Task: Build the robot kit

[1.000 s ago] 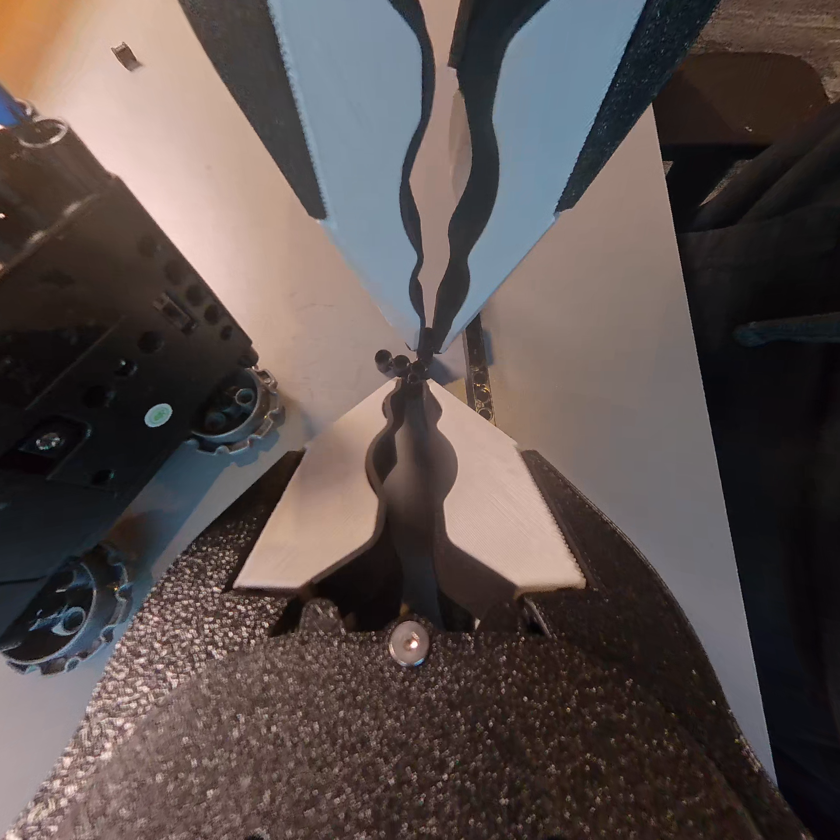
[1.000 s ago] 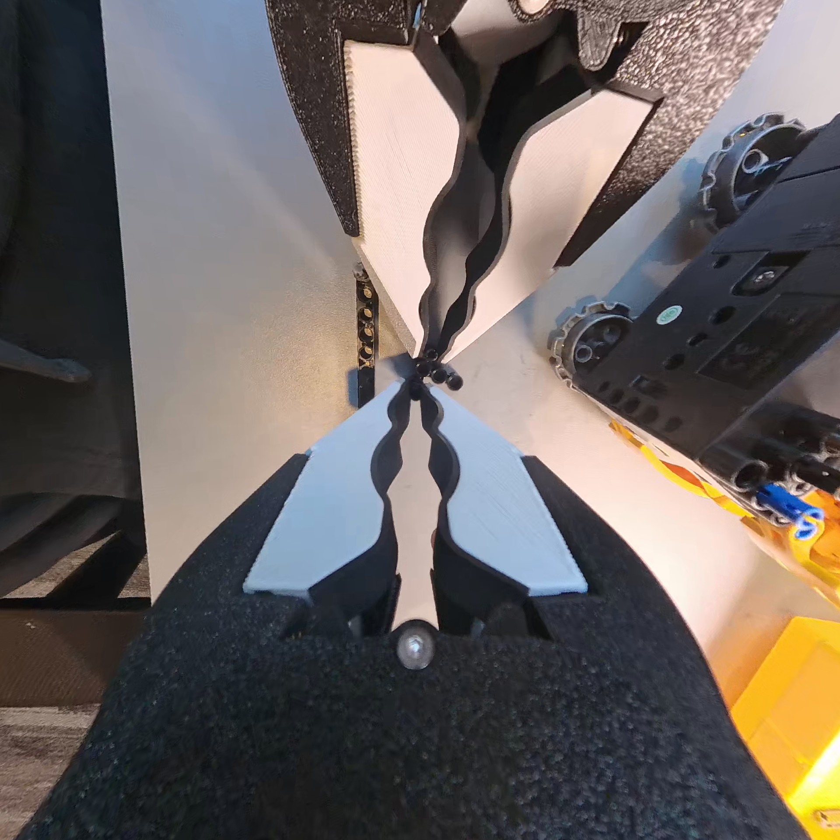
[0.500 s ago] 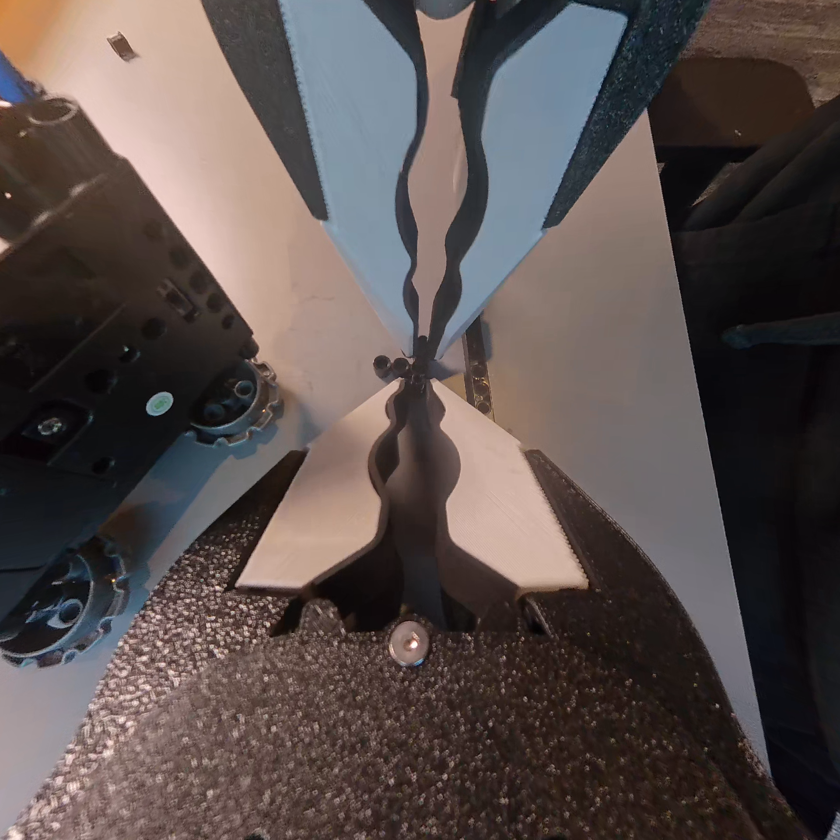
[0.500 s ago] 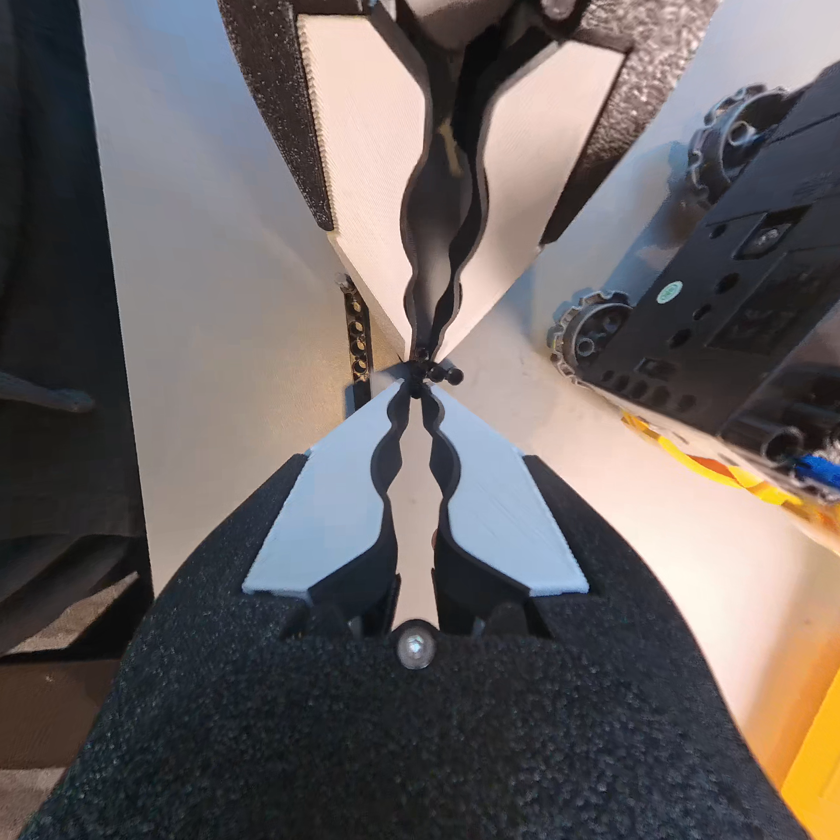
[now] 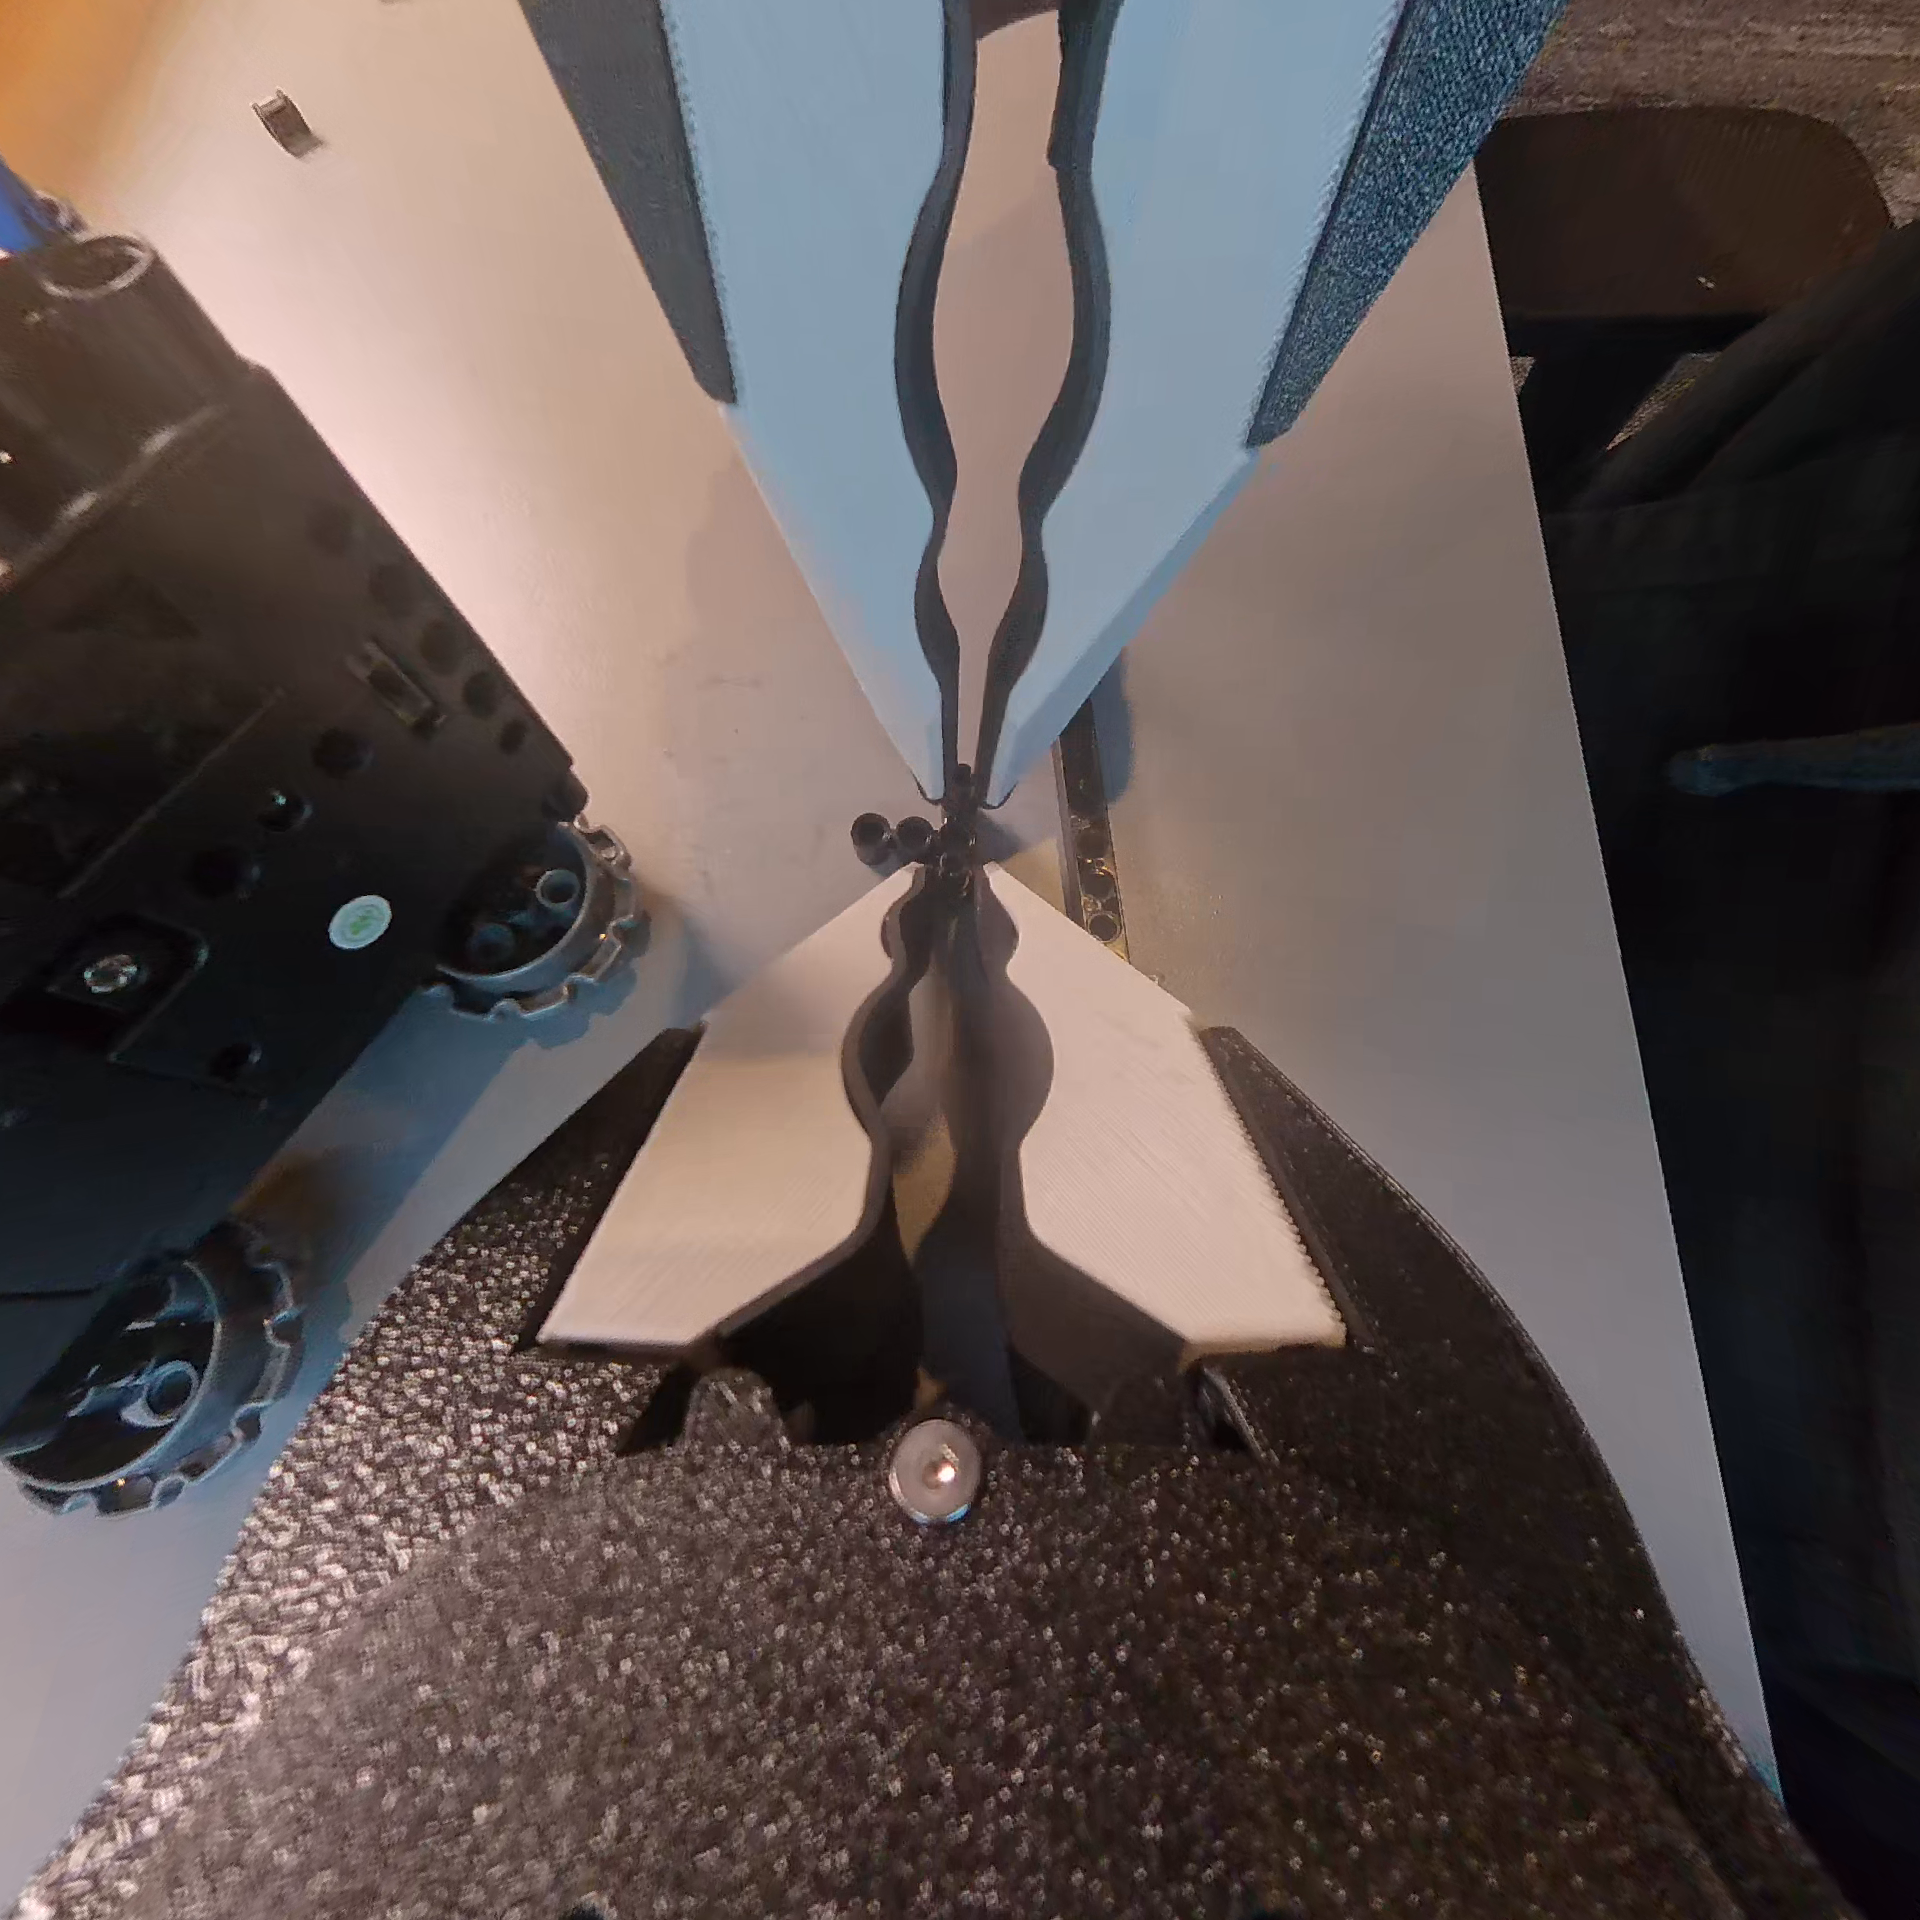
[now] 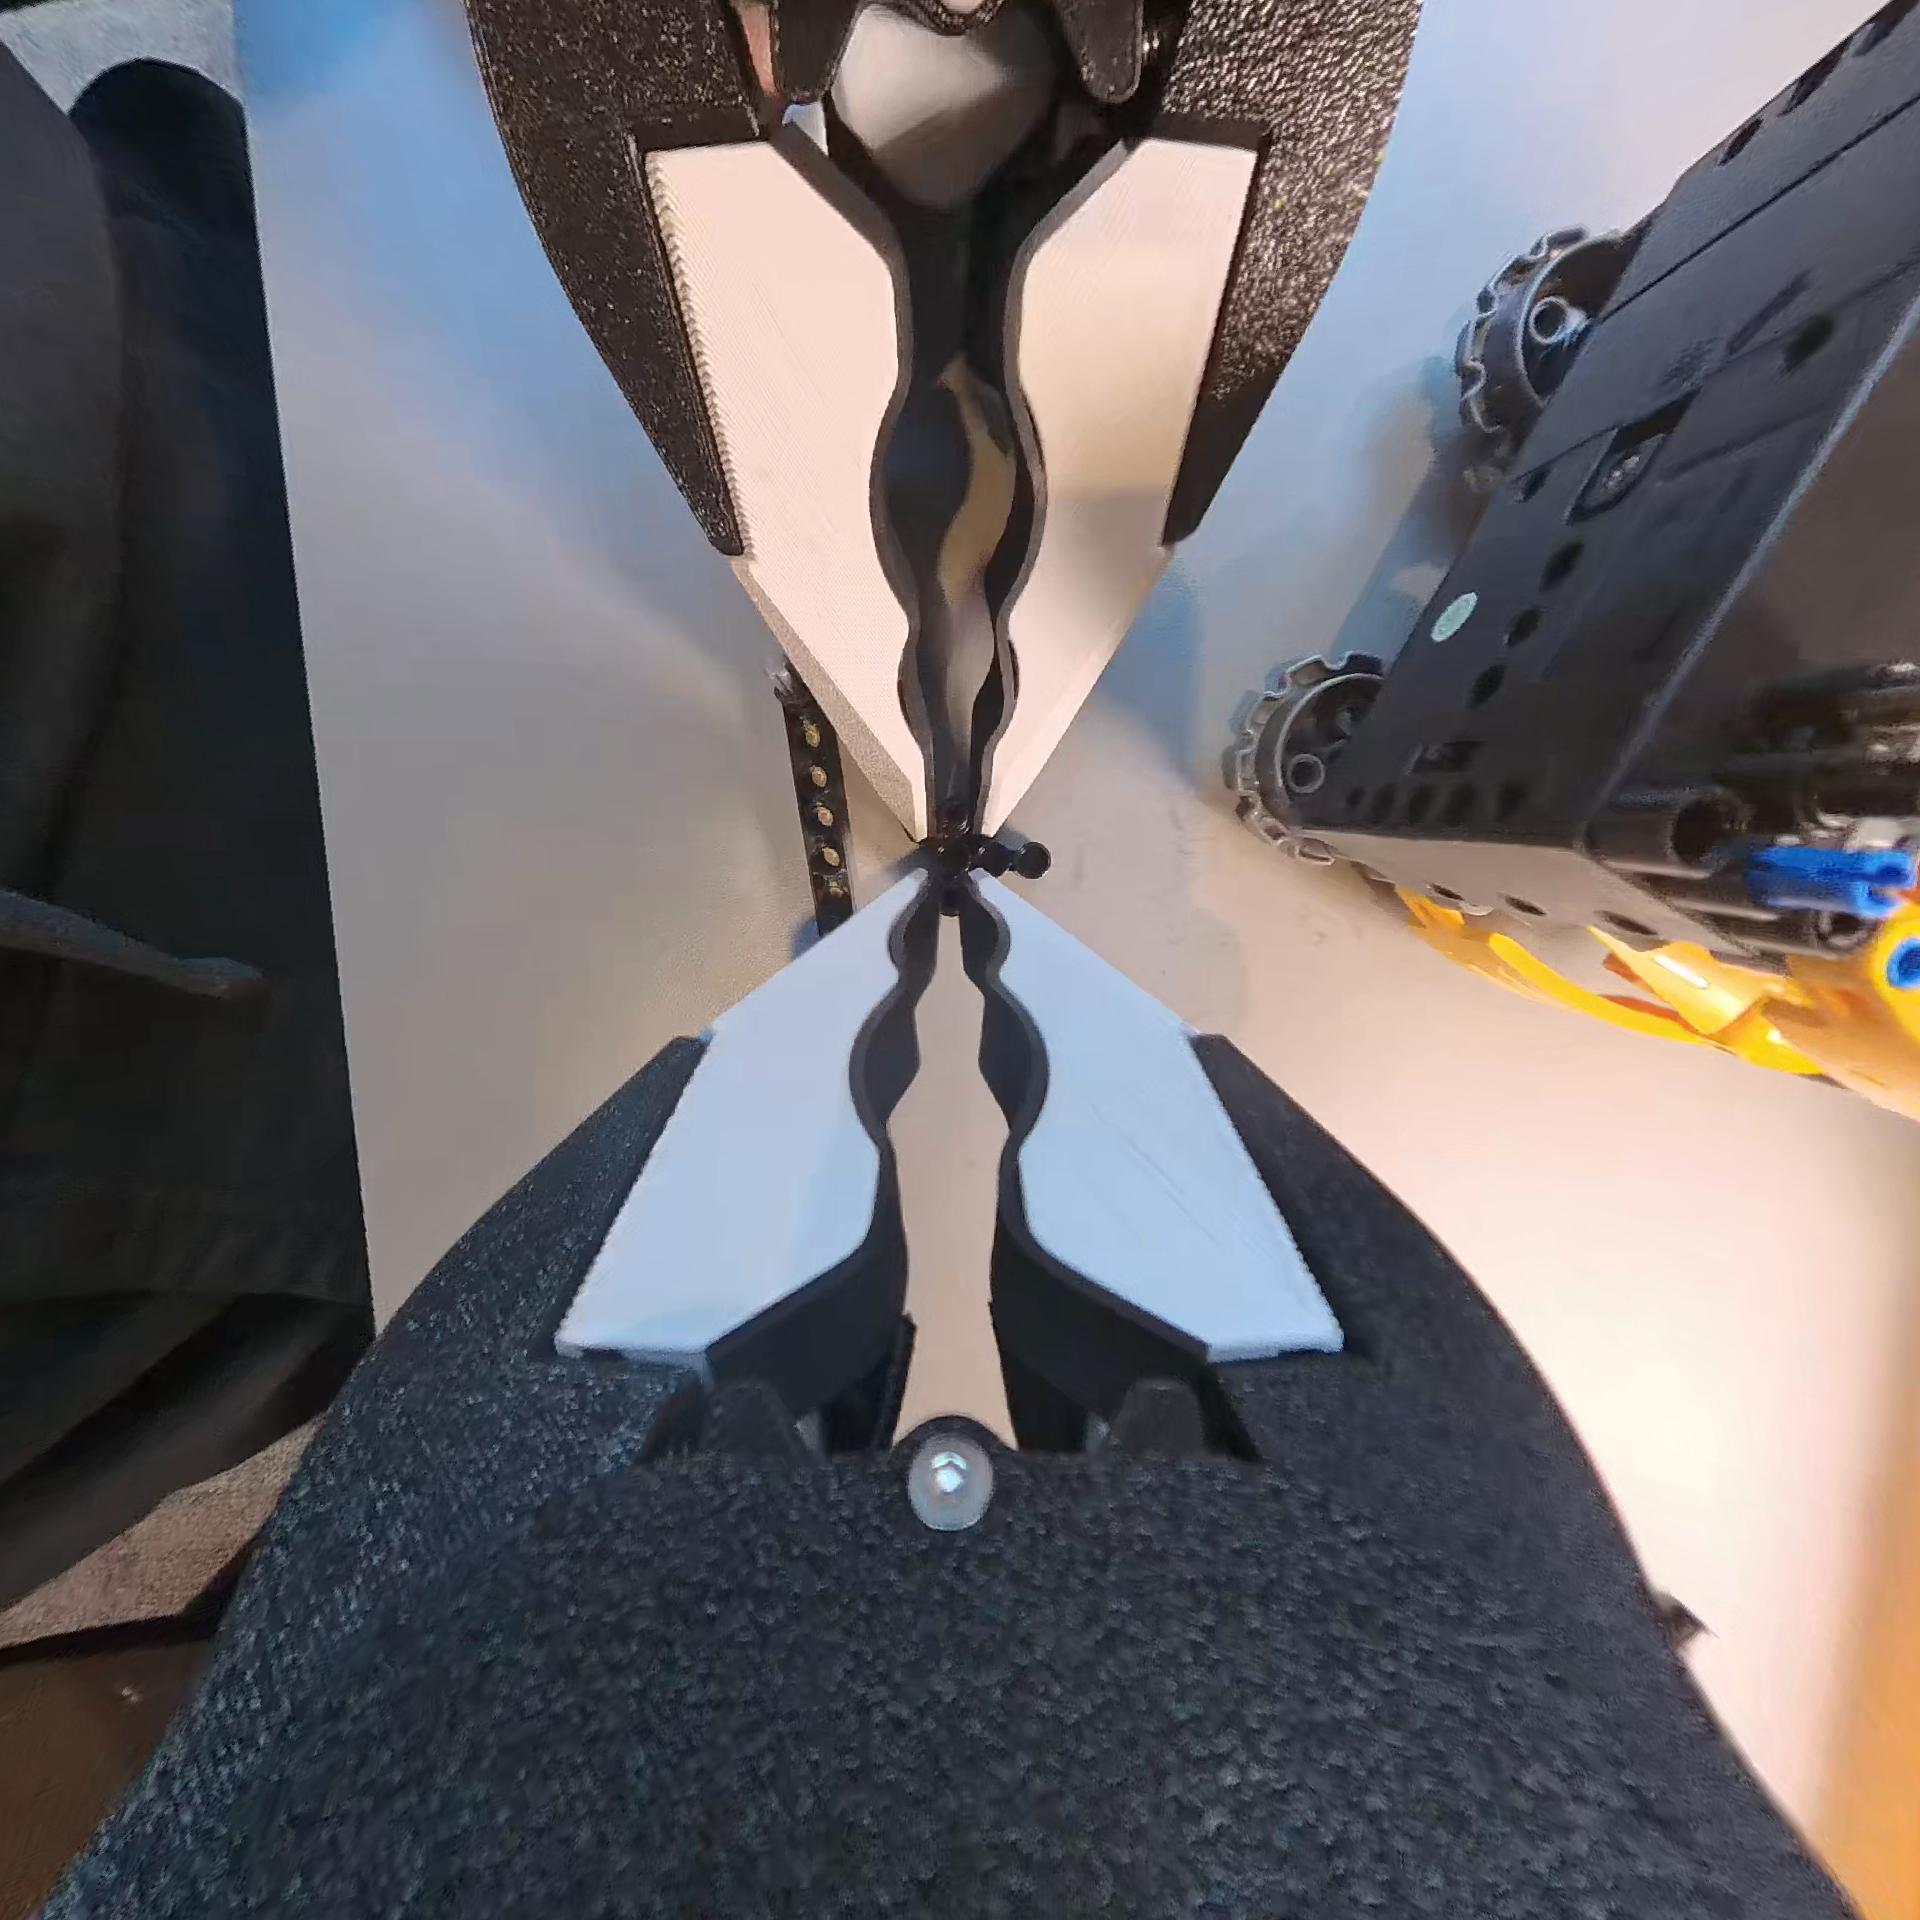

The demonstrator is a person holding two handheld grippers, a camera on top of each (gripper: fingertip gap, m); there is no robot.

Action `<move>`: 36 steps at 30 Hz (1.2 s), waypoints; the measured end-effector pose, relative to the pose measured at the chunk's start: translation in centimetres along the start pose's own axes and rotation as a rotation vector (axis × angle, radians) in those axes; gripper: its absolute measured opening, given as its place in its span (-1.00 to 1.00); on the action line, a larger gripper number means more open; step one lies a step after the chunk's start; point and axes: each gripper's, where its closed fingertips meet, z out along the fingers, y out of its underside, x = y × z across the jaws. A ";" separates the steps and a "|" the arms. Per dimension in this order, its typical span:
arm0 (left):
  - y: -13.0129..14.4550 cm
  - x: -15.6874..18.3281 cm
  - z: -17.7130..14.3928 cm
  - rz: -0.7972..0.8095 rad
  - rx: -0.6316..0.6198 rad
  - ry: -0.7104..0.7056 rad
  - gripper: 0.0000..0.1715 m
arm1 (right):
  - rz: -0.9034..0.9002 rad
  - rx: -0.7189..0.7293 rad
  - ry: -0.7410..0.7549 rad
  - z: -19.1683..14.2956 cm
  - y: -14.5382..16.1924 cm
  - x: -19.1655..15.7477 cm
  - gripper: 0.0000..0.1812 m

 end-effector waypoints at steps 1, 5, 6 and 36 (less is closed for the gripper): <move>0.0 0.0 0.0 -0.001 0.000 0.001 -0.94 | -0.009 -0.009 -0.001 0.0 0.0 0.0 -0.97; 0.0 0.0 0.0 -0.004 0.000 0.003 -0.94 | -0.043 -0.032 -0.008 0.2 0.2 -0.2 -0.97; 0.0 0.0 0.0 -0.003 0.000 0.003 -0.94 | -0.045 -0.038 -0.009 0.2 0.2 -0.2 -0.97; -1.7 3.1 -5.1 -0.037 0.208 0.112 -0.66 | 0.034 0.364 0.086 -3.6 -0.8 -0.7 -0.81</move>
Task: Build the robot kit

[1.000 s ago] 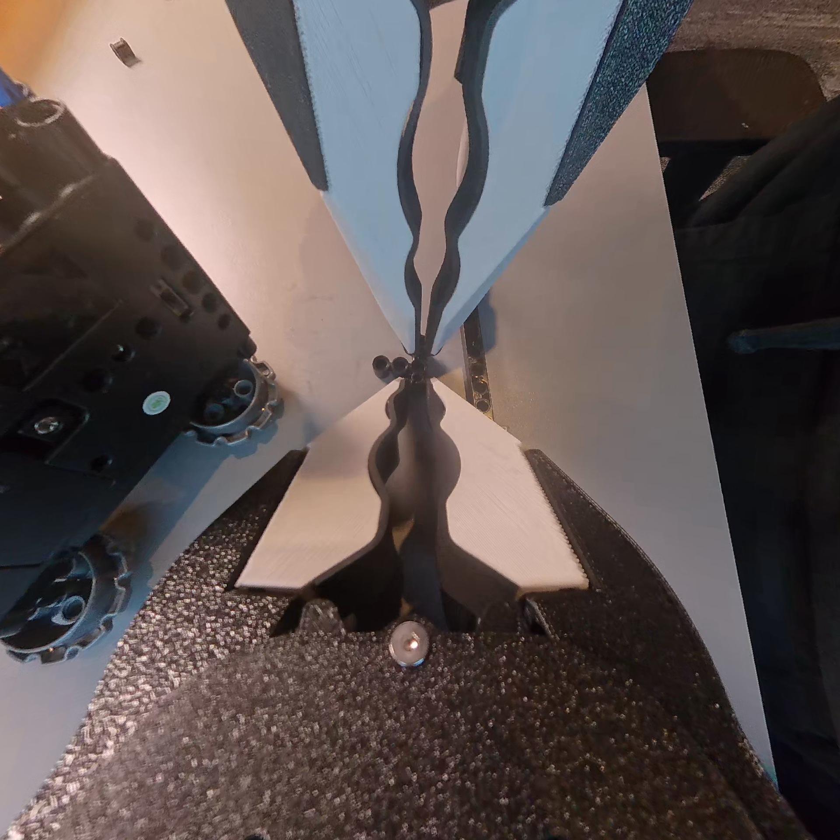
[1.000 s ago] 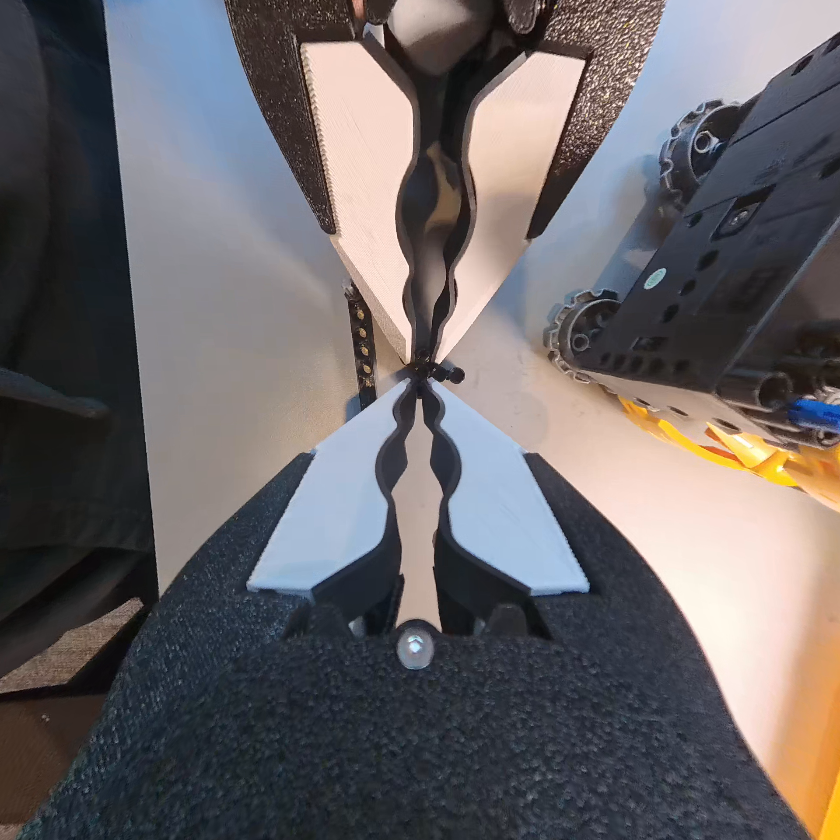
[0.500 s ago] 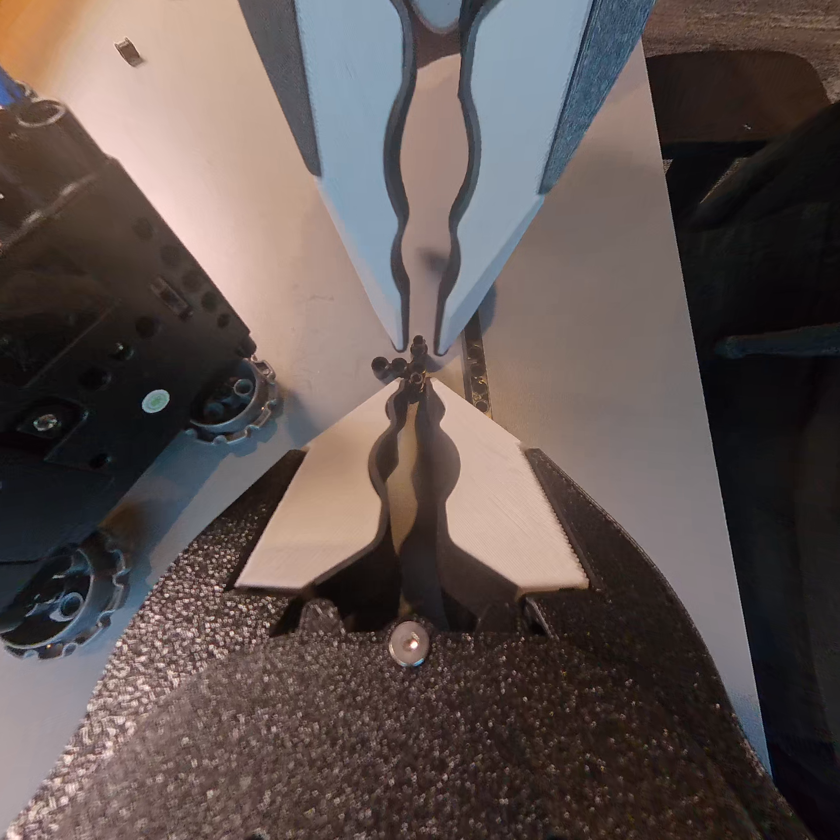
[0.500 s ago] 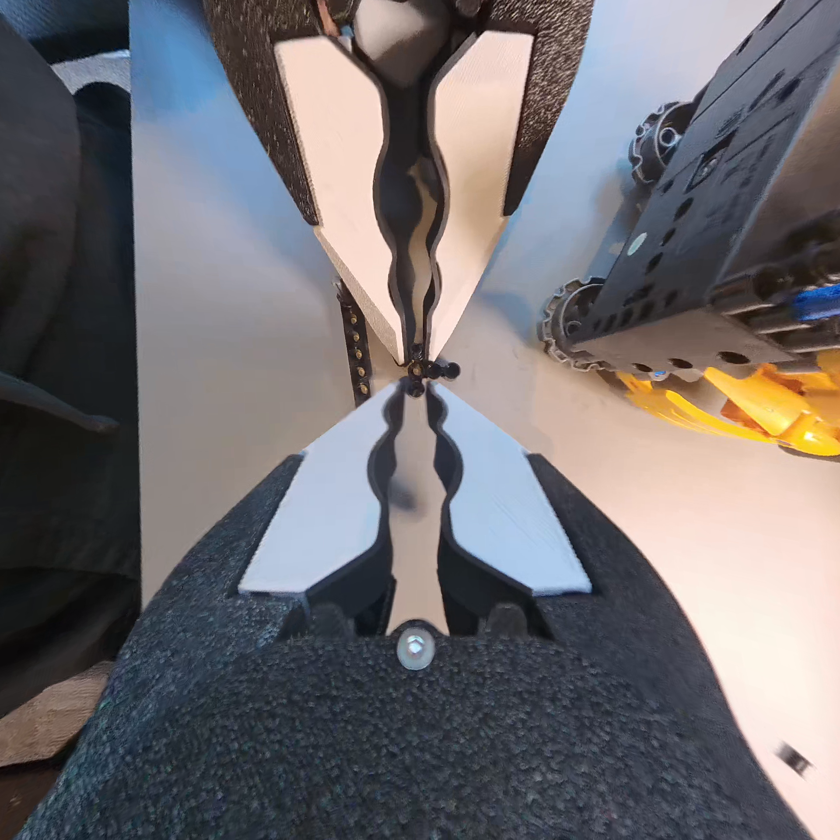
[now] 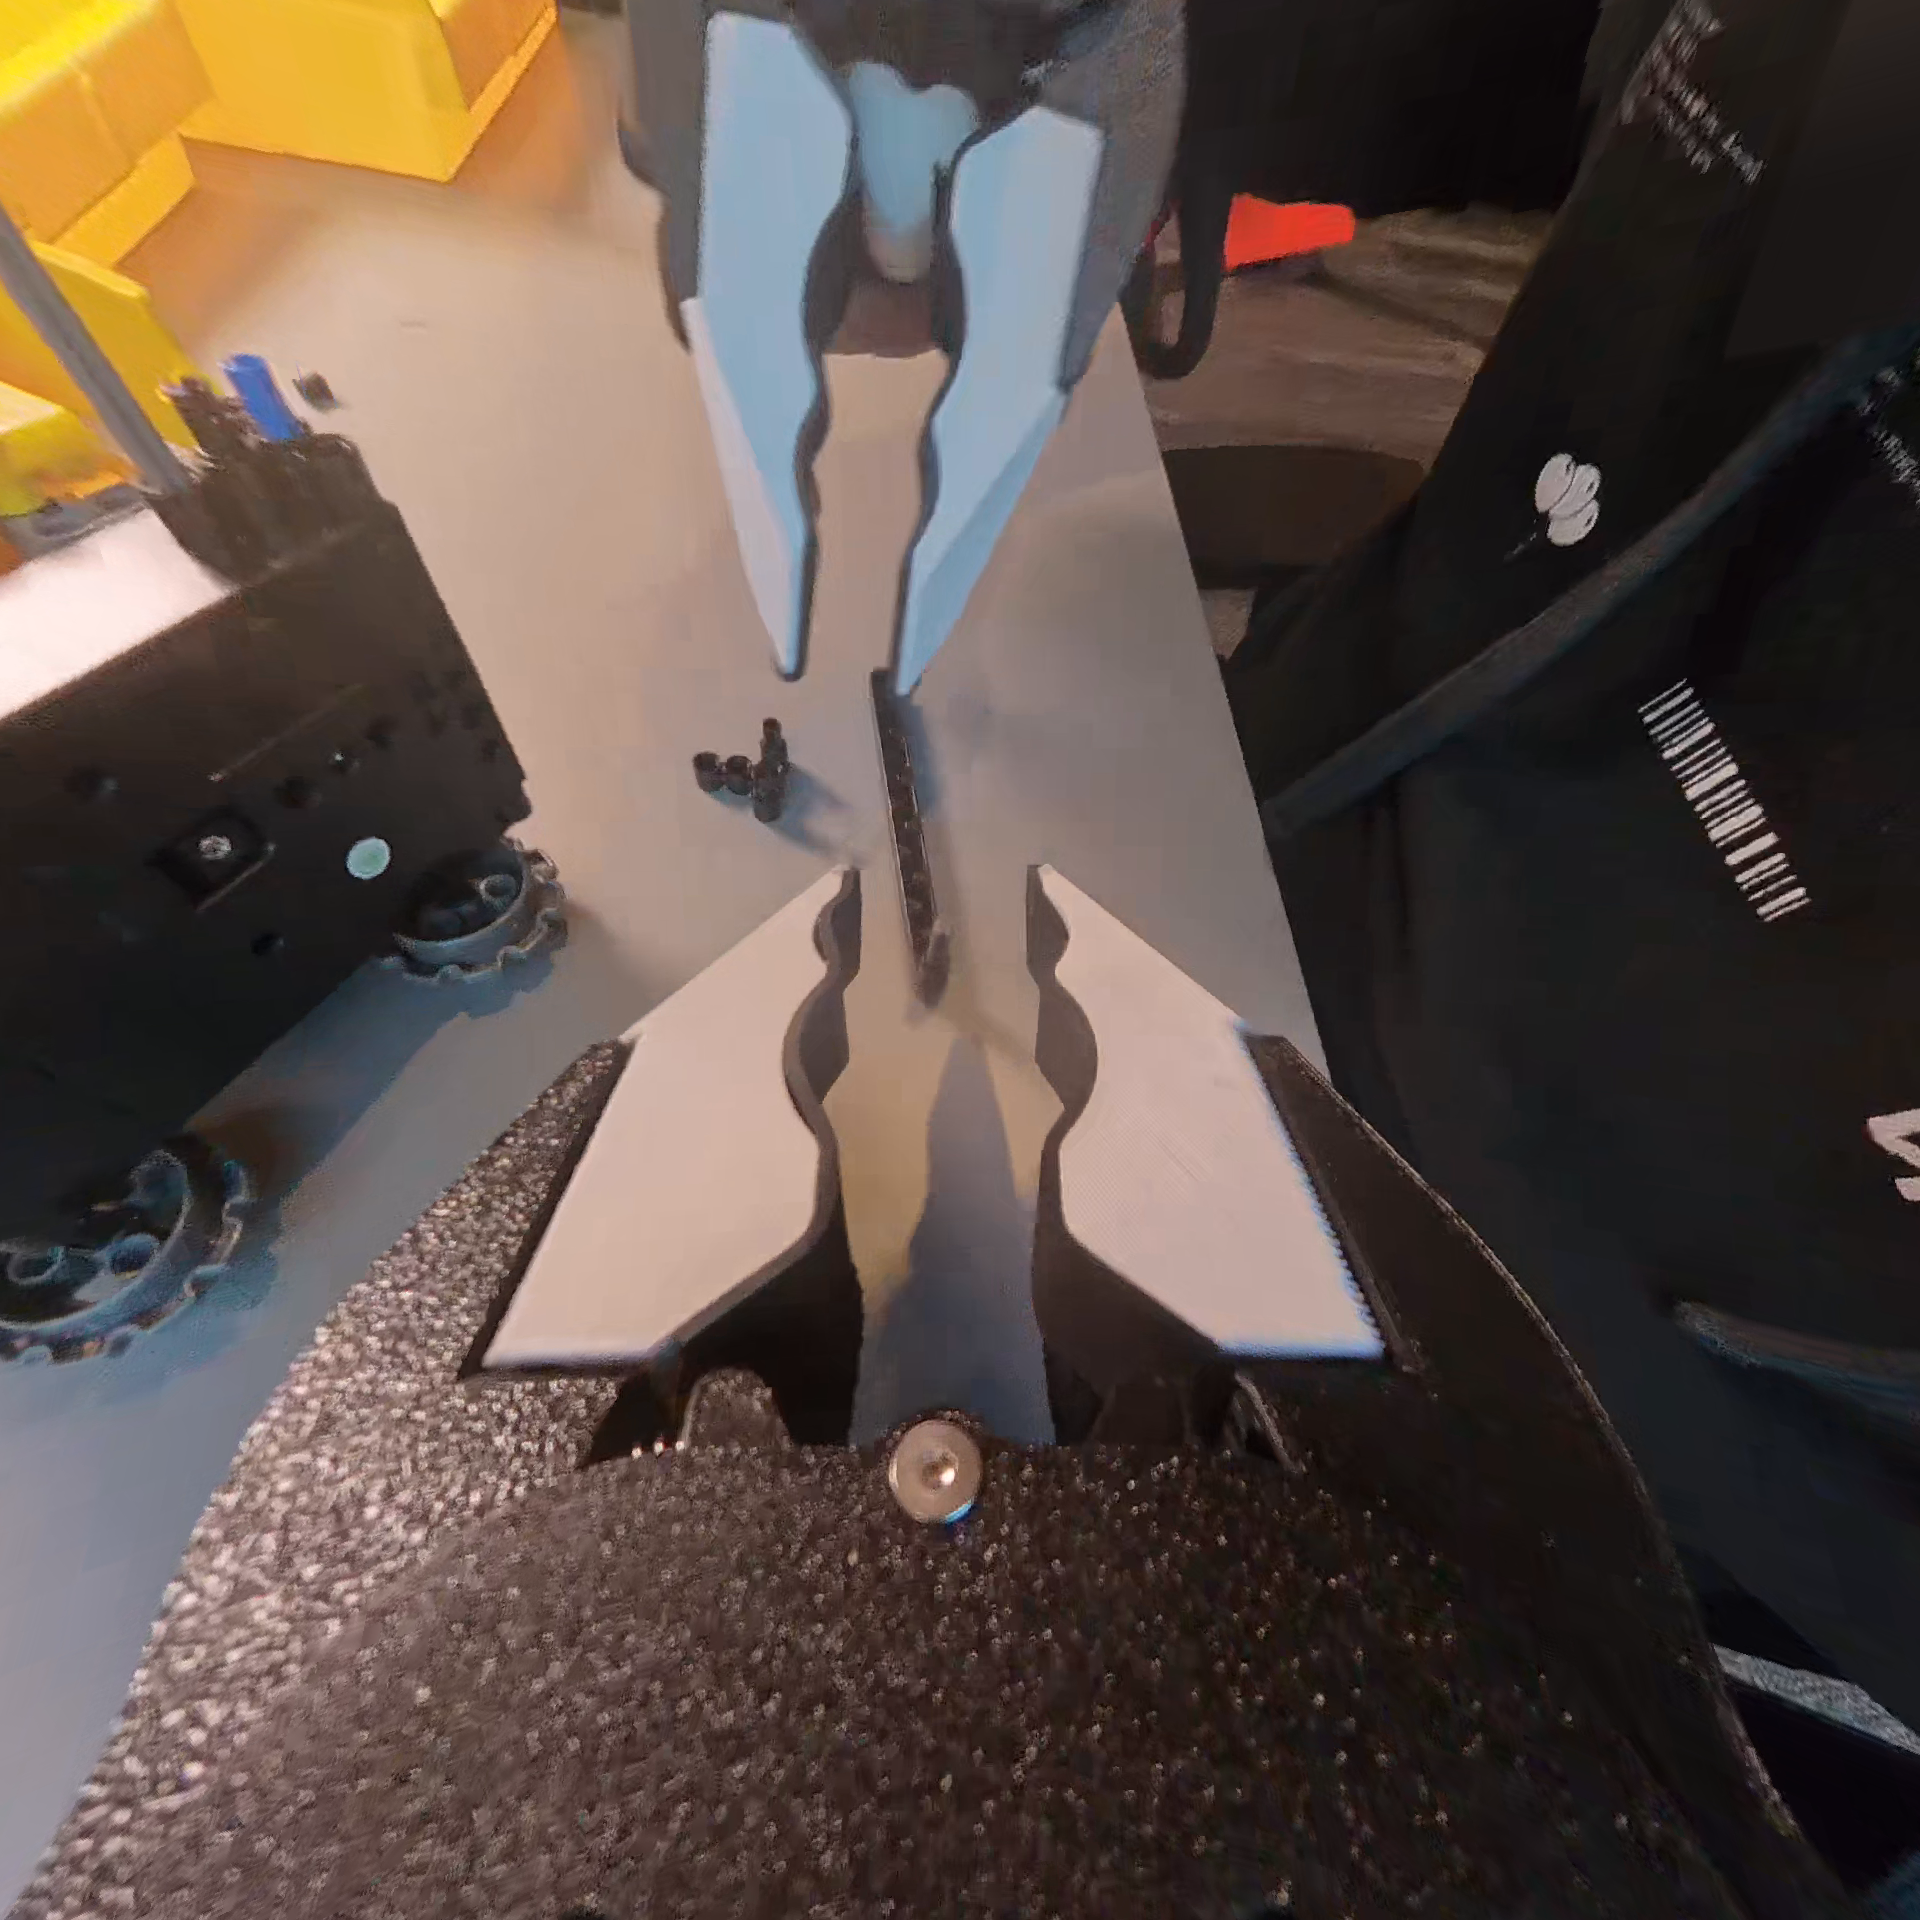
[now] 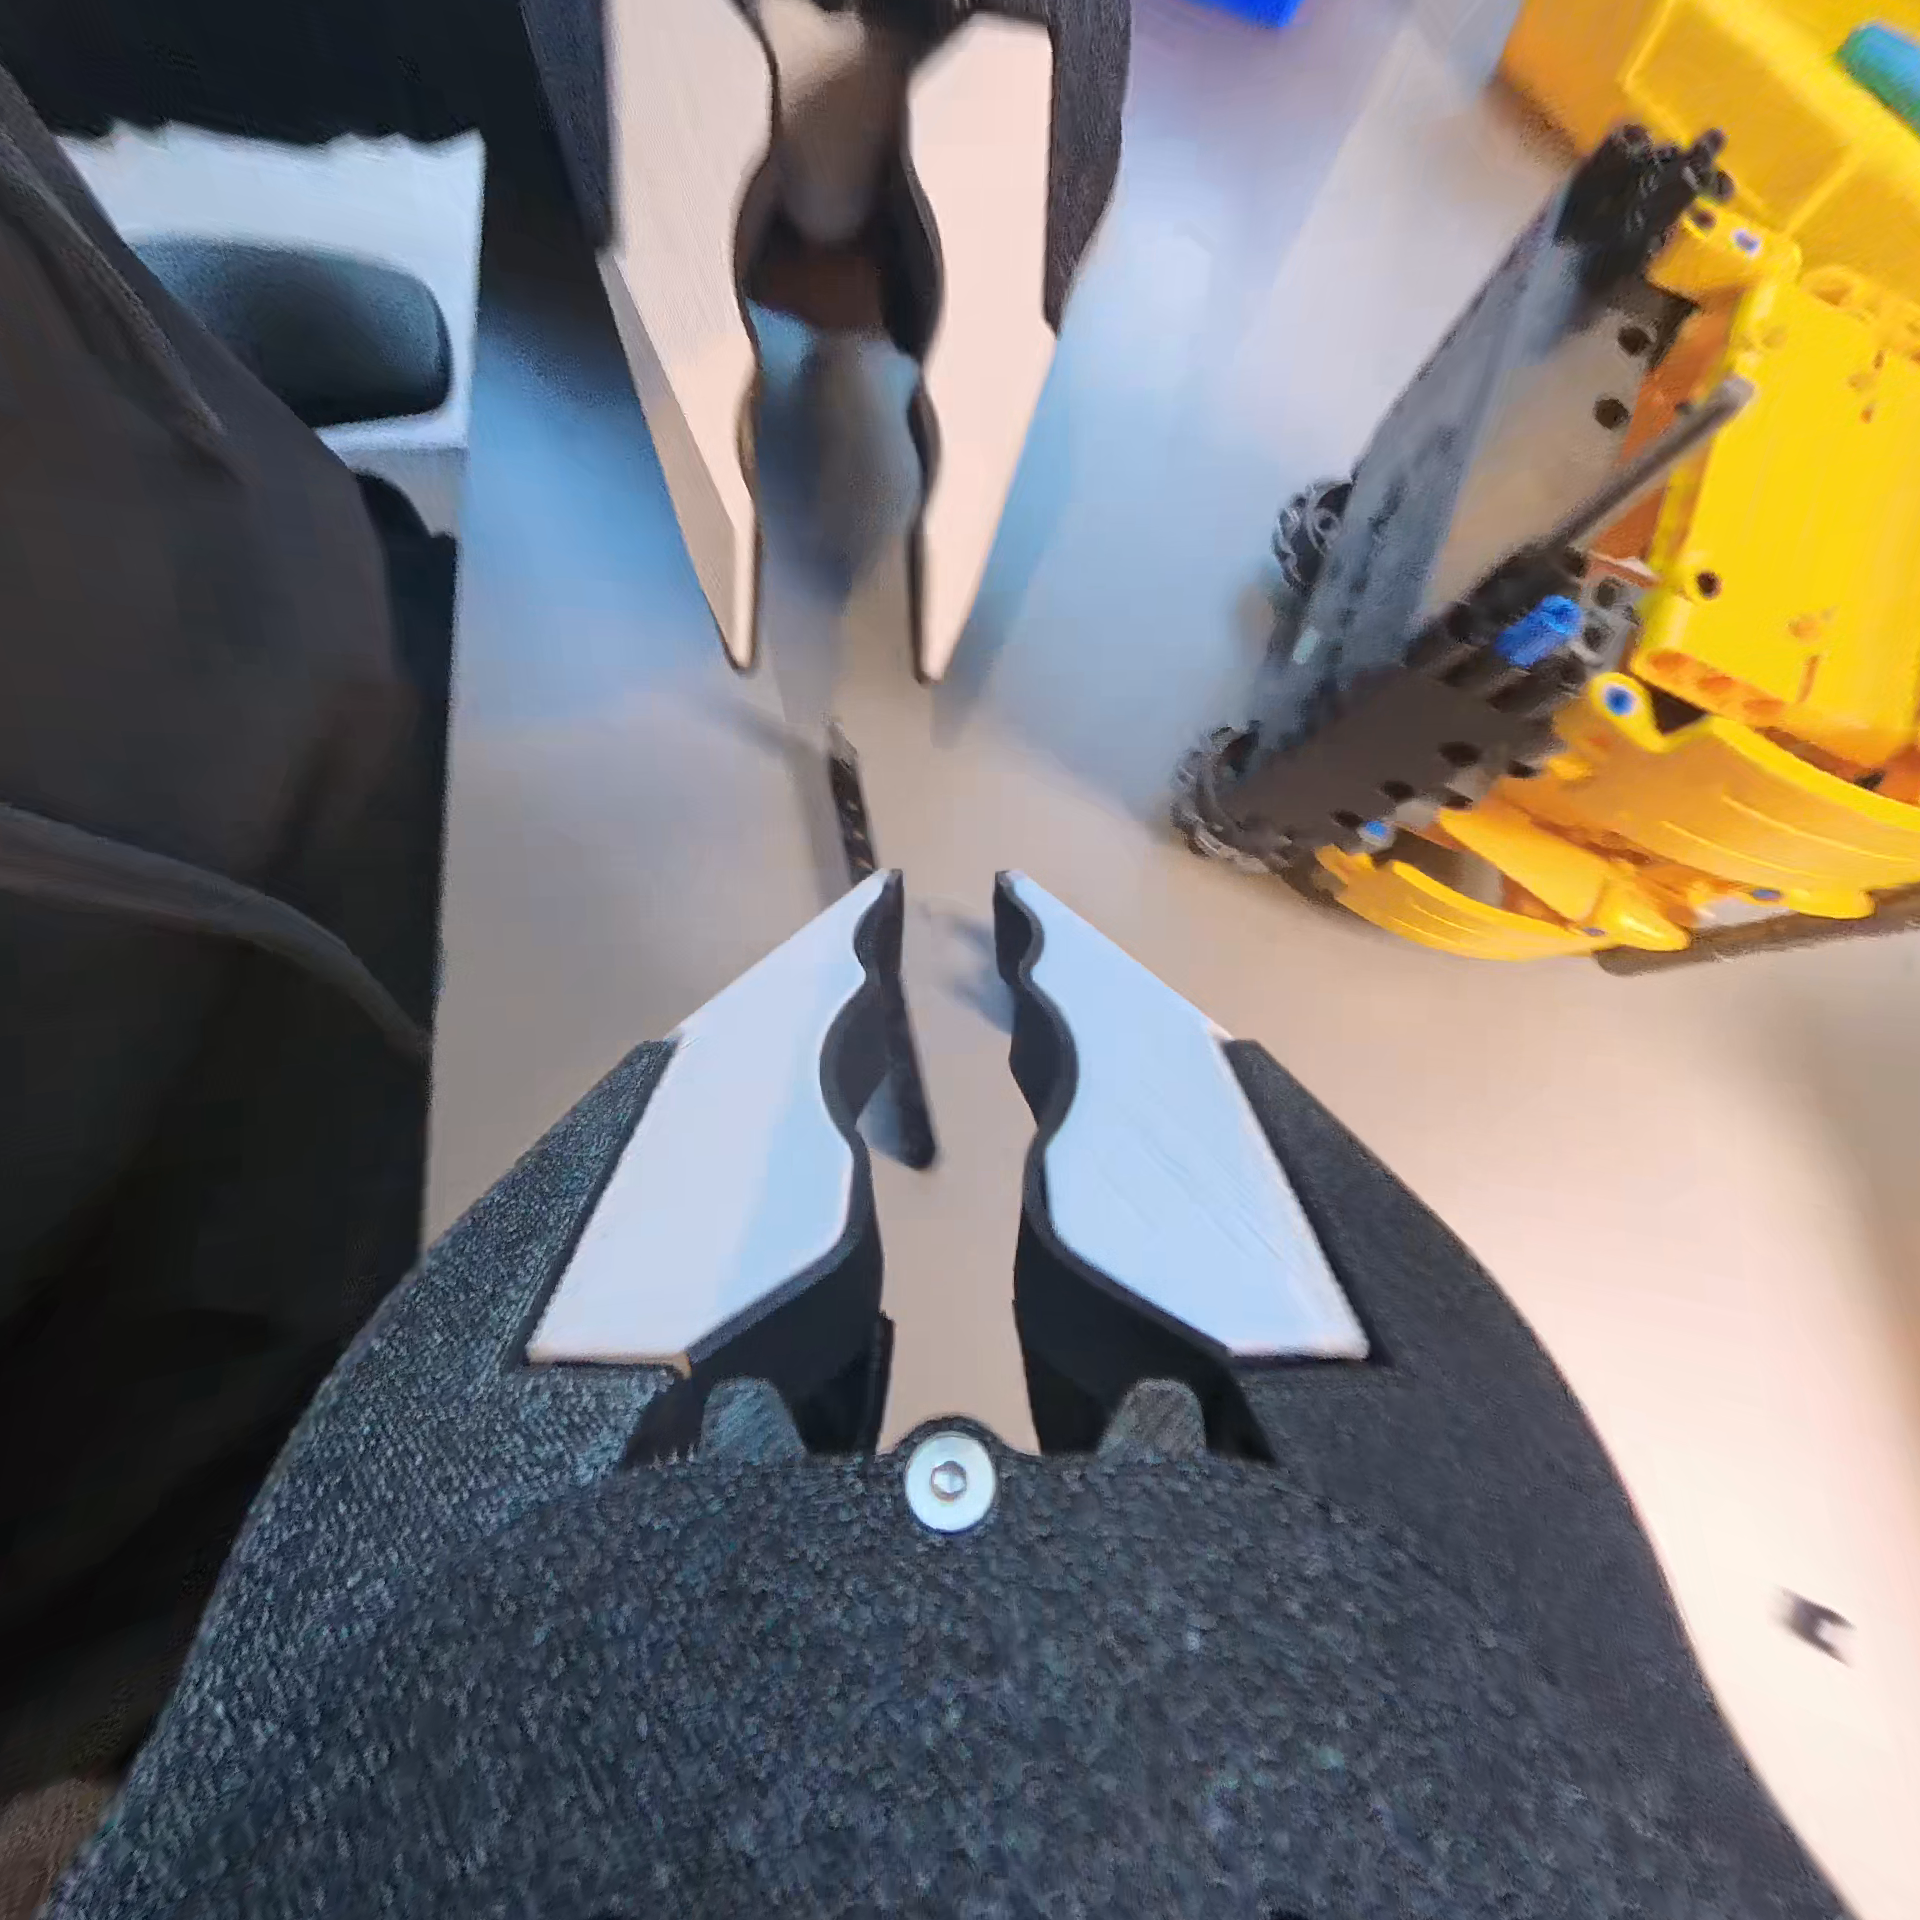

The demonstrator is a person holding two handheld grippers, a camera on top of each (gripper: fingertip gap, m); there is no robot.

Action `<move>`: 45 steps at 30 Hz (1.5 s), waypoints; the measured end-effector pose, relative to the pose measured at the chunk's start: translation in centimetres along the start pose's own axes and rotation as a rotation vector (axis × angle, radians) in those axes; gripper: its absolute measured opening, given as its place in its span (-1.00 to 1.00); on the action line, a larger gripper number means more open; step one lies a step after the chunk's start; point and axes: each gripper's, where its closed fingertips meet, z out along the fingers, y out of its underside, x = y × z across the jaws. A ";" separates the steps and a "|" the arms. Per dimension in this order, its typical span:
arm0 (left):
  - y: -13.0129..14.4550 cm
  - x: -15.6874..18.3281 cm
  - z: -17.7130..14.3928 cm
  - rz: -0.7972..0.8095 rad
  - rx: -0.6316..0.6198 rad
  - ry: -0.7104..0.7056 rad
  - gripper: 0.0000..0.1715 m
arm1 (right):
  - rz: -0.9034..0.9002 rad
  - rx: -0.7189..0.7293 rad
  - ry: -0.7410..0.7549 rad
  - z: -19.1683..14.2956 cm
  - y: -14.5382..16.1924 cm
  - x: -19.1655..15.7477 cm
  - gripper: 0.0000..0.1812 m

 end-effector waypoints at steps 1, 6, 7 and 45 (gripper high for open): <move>0.6 0.1 0.2 0.009 -0.034 -0.015 -0.64 | 0.015 0.030 0.005 0.4 -0.4 -0.9 -0.83; 2.7 -0.5 1.5 0.056 -0.176 -0.103 -0.75 | 0.132 0.067 0.123 2.8 -0.6 -2.6 -0.92; 2.9 -0.6 1.7 0.057 -0.188 -0.111 -0.78 | 0.157 0.074 0.128 3.1 -0.8 -2.9 -0.93; 3.0 -0.1 2.2 0.044 -0.155 -0.126 -0.95 | 0.223 -0.082 0.177 3.7 1.8 -2.8 -1.00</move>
